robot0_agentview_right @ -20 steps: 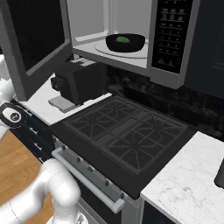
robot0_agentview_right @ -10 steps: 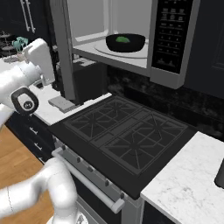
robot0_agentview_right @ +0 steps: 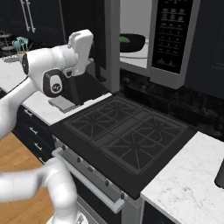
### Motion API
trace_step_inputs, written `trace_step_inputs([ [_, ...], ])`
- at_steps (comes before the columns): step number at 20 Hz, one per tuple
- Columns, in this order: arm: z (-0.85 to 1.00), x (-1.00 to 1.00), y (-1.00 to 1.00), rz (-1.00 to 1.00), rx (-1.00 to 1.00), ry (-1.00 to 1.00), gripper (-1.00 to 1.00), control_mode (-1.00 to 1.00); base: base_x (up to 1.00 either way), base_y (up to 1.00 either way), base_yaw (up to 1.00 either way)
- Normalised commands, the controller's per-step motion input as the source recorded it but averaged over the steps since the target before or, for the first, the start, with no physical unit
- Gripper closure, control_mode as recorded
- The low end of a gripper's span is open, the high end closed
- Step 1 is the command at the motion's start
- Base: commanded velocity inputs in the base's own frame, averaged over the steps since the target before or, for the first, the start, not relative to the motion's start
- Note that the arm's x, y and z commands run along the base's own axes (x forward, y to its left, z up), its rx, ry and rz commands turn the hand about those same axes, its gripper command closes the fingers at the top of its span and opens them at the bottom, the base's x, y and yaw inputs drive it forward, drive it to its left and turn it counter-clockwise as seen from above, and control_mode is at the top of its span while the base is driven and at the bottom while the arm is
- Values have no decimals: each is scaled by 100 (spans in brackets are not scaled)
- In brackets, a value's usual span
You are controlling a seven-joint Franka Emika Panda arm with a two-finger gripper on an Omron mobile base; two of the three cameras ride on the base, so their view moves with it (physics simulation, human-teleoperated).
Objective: Pick the broccoli from the sink and place it in the bowl. Then pick the bowl and place it in the microwave. Then close the microwave door and press the start button.
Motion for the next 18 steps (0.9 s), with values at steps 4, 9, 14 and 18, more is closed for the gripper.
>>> trace_step_inputs([
  [4,0,92,-22,0,7,6,-100,-100,0,0,0],
  [9,0,88,-2,0,0,0,-100,-100,0,0,0],
  [14,0,76,-12,0,1,1,-100,-100,0,0,0],
  [18,0,70,-19,0,2,3,-100,-100,0,0,0],
])
